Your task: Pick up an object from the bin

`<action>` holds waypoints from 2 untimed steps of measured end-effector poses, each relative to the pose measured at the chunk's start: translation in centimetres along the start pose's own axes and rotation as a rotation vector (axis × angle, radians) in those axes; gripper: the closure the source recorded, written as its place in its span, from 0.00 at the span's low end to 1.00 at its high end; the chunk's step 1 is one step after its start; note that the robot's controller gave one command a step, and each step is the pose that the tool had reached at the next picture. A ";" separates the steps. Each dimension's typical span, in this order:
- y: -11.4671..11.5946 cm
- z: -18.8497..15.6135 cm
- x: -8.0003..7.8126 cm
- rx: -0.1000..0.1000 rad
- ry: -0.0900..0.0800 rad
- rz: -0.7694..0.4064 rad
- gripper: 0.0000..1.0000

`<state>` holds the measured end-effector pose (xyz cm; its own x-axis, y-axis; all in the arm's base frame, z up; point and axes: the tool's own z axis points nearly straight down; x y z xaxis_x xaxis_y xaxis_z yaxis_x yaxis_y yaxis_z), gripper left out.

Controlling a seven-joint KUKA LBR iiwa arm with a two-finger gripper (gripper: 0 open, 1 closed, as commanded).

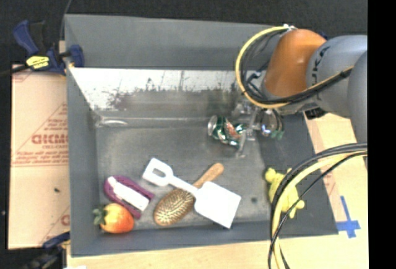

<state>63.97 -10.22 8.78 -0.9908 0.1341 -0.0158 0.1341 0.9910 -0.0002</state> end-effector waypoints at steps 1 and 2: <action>-0.2 -7.8 1.4 0.003 -0.011 -0.058 0.00; 0.0 2.1 -0.5 0.000 0.000 0.003 0.00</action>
Offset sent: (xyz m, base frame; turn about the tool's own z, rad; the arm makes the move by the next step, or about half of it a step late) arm 0.0042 0.0012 -0.0221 0.0053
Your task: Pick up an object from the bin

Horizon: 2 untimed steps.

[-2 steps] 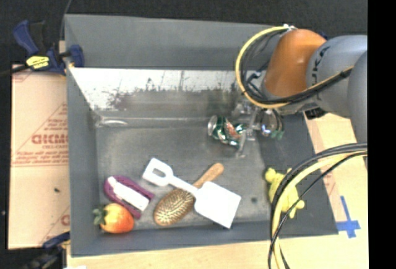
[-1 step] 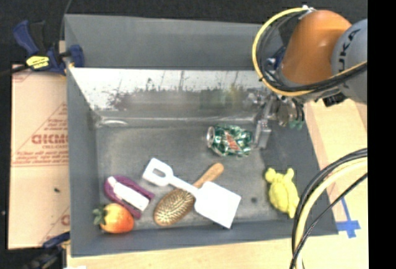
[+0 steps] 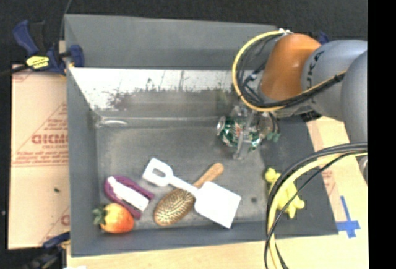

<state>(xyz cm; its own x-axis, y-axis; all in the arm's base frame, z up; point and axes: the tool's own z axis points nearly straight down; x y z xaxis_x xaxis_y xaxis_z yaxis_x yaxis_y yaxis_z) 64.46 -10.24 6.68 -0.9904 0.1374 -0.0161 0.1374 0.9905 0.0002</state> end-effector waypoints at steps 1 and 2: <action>1.9 -0.4 1.6 0.001 -0.016 0.135 0.00; 0.0 -0.2 -0.1 0.002 -0.008 0.009 1.00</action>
Offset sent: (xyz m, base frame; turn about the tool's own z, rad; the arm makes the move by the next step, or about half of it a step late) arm -0.0006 0.0009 0.0006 0.0100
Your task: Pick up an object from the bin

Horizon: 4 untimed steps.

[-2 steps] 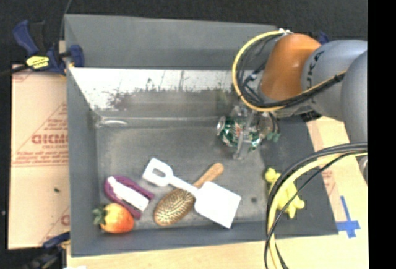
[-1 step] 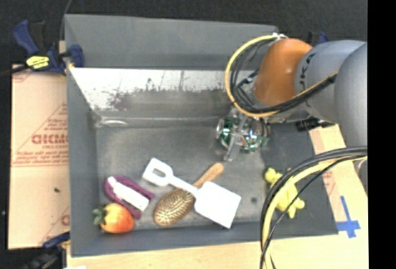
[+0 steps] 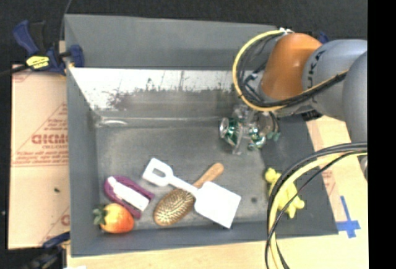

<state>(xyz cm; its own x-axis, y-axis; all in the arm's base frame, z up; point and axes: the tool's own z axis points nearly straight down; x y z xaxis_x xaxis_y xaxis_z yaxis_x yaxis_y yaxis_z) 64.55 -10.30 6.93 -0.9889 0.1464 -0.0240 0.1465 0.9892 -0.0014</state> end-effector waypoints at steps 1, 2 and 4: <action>0.0 0.0 0.0 0.000 0.000 -0.001 1.00; 0.0 -1.7 0.2 0.000 0.008 -0.001 1.00; 0.0 -8.8 -0.3 0.000 -0.004 -0.002 1.00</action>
Offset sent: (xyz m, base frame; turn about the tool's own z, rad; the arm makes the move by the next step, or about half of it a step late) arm 0.0001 0.0000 0.0600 -0.0004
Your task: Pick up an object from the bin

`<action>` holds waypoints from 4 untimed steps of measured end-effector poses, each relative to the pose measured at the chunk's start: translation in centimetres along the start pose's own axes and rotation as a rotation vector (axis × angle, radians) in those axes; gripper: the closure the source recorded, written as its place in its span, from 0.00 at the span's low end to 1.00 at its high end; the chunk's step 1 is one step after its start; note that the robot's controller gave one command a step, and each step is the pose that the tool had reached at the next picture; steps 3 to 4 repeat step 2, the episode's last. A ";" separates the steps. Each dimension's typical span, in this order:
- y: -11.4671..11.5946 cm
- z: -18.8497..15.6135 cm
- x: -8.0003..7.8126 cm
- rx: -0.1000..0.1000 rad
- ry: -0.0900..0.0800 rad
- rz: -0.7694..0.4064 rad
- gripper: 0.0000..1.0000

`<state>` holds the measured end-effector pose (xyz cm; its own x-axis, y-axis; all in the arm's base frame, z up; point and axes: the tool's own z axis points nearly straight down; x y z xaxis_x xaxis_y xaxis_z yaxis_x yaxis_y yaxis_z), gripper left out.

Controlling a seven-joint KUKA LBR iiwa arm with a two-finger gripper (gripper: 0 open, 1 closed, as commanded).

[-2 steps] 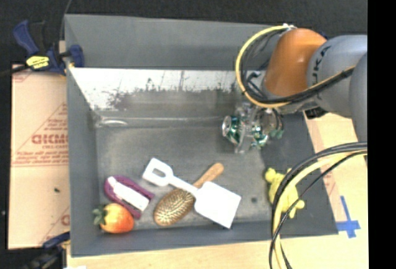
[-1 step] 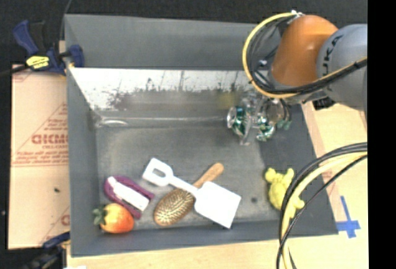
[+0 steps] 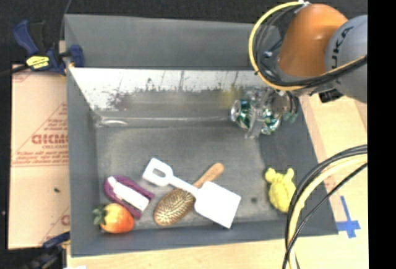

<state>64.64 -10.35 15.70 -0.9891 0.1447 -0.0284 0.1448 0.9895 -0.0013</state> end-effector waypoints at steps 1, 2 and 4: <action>0.0 -1.9 -0.1 0.000 -0.002 -0.001 1.00; 0.0 -3.3 -0.2 0.000 -0.005 -0.001 1.00; 0.0 -3.3 -0.2 0.000 -0.005 -0.001 1.00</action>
Offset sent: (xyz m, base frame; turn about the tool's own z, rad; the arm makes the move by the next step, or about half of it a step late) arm 0.0003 -0.0001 0.0181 -0.0004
